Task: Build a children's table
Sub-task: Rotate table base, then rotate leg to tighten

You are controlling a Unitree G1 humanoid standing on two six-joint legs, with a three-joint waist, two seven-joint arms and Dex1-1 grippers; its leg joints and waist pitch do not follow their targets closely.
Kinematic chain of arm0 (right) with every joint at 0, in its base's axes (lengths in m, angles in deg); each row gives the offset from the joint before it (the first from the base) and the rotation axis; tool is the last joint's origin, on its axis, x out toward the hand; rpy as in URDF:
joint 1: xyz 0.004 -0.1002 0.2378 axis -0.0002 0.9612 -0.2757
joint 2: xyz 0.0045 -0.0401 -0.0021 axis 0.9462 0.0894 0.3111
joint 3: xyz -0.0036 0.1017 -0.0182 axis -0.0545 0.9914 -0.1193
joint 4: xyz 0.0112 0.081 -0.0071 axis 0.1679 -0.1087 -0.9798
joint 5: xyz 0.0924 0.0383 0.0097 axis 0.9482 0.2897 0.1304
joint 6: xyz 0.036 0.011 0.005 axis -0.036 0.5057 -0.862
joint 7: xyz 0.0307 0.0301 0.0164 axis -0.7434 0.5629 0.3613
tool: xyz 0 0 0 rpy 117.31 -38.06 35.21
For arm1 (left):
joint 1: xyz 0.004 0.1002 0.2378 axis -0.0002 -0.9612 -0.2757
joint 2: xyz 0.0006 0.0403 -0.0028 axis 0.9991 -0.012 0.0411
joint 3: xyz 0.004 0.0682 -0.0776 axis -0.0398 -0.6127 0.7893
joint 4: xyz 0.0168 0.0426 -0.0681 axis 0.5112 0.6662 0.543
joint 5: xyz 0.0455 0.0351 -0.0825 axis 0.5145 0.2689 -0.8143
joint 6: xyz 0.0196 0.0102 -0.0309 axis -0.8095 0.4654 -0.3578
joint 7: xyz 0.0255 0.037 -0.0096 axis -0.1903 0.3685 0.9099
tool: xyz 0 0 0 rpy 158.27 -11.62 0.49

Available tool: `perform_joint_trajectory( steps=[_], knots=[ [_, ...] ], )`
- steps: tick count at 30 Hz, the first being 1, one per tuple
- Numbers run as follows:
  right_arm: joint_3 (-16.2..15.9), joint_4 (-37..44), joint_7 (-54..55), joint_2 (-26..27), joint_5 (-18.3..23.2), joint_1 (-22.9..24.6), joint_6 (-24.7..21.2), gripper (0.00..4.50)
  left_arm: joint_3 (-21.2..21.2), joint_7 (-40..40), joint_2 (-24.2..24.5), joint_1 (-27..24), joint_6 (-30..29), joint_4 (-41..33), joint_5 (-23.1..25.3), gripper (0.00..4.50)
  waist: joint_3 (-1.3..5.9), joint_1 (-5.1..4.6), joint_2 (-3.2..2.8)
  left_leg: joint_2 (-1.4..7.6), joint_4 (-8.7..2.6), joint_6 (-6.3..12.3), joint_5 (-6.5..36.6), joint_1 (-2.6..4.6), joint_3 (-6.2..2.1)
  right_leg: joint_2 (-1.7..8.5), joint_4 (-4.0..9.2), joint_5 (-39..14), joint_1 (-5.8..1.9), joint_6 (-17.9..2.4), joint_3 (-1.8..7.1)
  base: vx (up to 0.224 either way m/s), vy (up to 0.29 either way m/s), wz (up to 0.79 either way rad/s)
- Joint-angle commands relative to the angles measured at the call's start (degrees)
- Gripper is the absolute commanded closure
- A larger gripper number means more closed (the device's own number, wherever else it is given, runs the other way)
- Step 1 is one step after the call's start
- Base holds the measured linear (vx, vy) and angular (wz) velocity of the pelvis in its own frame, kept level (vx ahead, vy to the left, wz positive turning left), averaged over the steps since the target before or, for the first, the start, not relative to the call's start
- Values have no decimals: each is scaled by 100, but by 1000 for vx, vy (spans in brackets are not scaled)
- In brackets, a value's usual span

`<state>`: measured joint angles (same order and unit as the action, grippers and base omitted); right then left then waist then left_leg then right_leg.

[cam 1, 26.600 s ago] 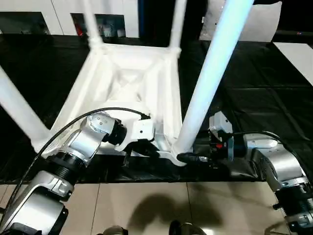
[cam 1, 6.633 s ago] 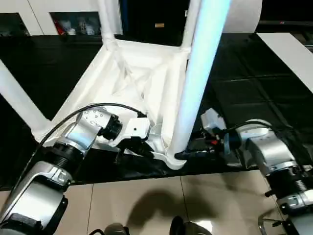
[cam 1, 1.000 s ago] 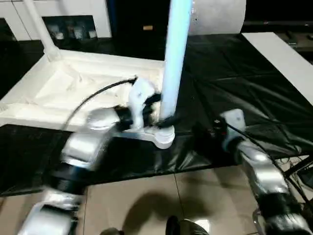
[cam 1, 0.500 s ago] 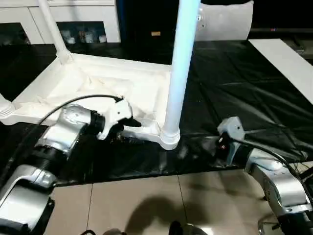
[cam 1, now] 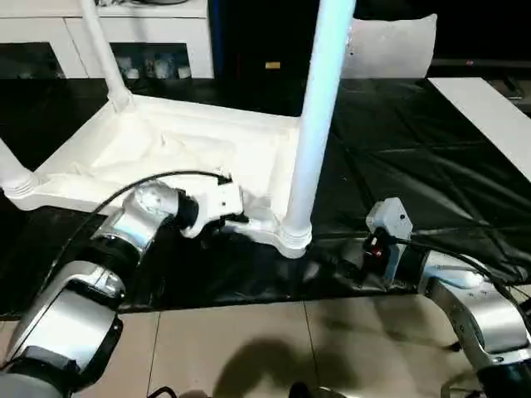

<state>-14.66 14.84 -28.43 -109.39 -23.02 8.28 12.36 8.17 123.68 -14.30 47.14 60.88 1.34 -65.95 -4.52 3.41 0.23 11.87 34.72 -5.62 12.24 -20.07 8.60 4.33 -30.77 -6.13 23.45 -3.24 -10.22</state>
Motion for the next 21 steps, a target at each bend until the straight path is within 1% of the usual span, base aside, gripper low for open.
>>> perform_joint_trajectory(
  steps=[1, 2, 3, 4, 5, 6, 7, 8, 9, 10, 11, 12, 13, 15, 16, 17, 18, 19, 20, 21],
  knots=[
    [-57, 117, -62, -73, 32, 38, -48, 0, -22, -99, -63, 165, 180, 172, 127, 272, 551, 16, 15, 14, -320, 510, 775, -3, 51, 352, 540, -3025, -417, 528, 199, 0, 0, 0],
    [-62, 117, -67, -73, 28, 35, -50, 0, -19, -123, -92, 190, 219, 238, 153, 272, 545, 21, 16, 39, -337, 510, 753, -6, 42, 369, 533, -2957, -421, 463, 204, 0, 0, 0],
    [-71, 120, -81, -77, 26, 31, -49, 0, -25, -136, -120, 208, 244, 278, 173, 283, 547, 25, 14, 48, -339, 504, 743, -7, 37, 380, 529, -2934, -430, 439, 203, 0, 0, 0],
    [-84, 129, -111, -88, 33, 23, -62, 0, -26, -135, -152, 229, 258, 322, 184, 290, 551, 26, 25, 53, -344, 508, 716, -11, 34, 391, 517, -2884, -441, 397, 209, 0, 0, 0],
    [-97, 155, -150, -112, 48, 21, -77, 0, -41, -67, -183, 256, 285, 375, 189, 296, 562, 33, 19, 75, -354, 510, 655, -23, 22, 417, 488, -2782, -458, 324, 229, 0, 0, 0],
    [-103, 180, -184, -137, 63, 21, -94, 0, -54, 94, -210, 278, 312, 413, 170, 305, 558, 34, 20, 80, -356, 531, 625, -18, 22, 419, 488, -2729, -452, 271, 241, 0, 0, 0],
    [-94, 201, -224, -173, 74, 21, -106, 0, -69, 441, -219, 304, 291, 441, 119, 315, 555, 35, 22, 79, -361, 550, 608, -15, 23, 425, 490, -2708, -454, 242, 251, 0, 0, 0],
    [-88, 203, -240, -187, 74, 19, -107, 0, -77, 595, -216, 316, 269, 449, 101, 329, 565, 47, 11, 103, -368, 546, 552, -18, 10, 449, 446, -2600, -465, 149, 277, 0, 0, 0],
    [-86, 203, -245, -192, 74, 18, -107, 0, -81, 643, -214, 323, 261, 457, 98, 329, 564, 47, 25, 108, -370, 553, 508, -35, 10, 456, 423, -2496, -477, 85, 295, 0, 0, 0],
    [-74, 198, -274, -215, 78, 12, -108, 0, -119, 953, -191, 369, 227, 496, 121, 334, 560, 51, 28, 102, -373, 562, 493, -25, 15, 459, 430, -2488, -474, 60, 302, 0, 0, 0],
    [-67, 193, -293, -232, 83, 5, -111, 0, -144, 1176, -177, 406, 210, 532, 139, 358, 573, 58, 26, 104, -374, 569, 434, -26, 15, 472, 395, -2397, -483, -2, 323, 0, 0, 0],
    [-62, 182, -321, -268, 78, -11, -93, 0, -215, 1620, -131, 488, 73, 580, 196, 358, 576, 65, 31, 103, -380, 602, 356, -31, 18, 469, 375, -2291, -492, -58, 337, 0, 0, 0],
    [-61, 170, -325, -276, 68, -20, -76, 0, -263, 1803, -99, 519, -19, 569, 222, 368, 582, 72, 30, 118, -385, 612, 311, -31, 10, 479, 355, -2213, -499, -95, 350, 0, 0, 0],
    [-56, 159, -325, -284, 60, -27, -62, 0, -301, 1938, -77, 554, -112, 557, 245, 379, 583, 63, 24, 138, -379, 661, 195, -34, 13, 489, 292, -1909, -496, -308, 377, 0, 0, 0],
    [-50, 134, -317, -290, 43, -38, -35, 0, -301, 1982, -92, 617, -183, 580, 261, 391, 582, 64, 8, 145, -381, 665, 197, -25, 12, 492, 283, -1883, -494, -354, 382, 0, 0, 0],
    [-44, 120, -312, -293, 37, -44, -22, 0, -276, 1967, -120, 660, -195, 607, 258, 391, 584, 63, 8, 144, -378, 669, 195, -24, 16, 490, 282, -1866, -494, -386, 384, 0, 0, 0],
    [-43, 99, -299, -290, 22, -50, 1, 0, -205, 1891, -189, 724, -185, 665, 230, 410, 577, 70, -11, 137, -377, 661, 255, -15, 27, 487, 298, -1928, -496, -424, 381, 0, 0, 0],
    [-48, 97, -294, -289, 15, -49, 7, 0, -176, 1860, -219, 741, -173, 683, 214, 416, 571, 69, -1, 124, -375, 659, 292, -13, 37, 475, 319, -1988, -492, -409, 375, 0, 0, 0],
    [-58, 100, -285, -288, 5, -44, 16, 0, -147, 1826, -248, 752, -140, 701, 204, 416, 570, 78, -5, 122, -378, 625, 363, -5, 38, 477, 338, -2109, -498, -378, 370, 0, 0, 0],
    [-70, 115, -275, -287, -4, -35, 20, 0, -139, 1765, -276, 753, -97, 719, 218, 431, 566, 87, -1, 123, -382, 602, 402, 6, 38, 474, 350, -2196, -495, -347, 361, 0, 0, 0]
  ],
)
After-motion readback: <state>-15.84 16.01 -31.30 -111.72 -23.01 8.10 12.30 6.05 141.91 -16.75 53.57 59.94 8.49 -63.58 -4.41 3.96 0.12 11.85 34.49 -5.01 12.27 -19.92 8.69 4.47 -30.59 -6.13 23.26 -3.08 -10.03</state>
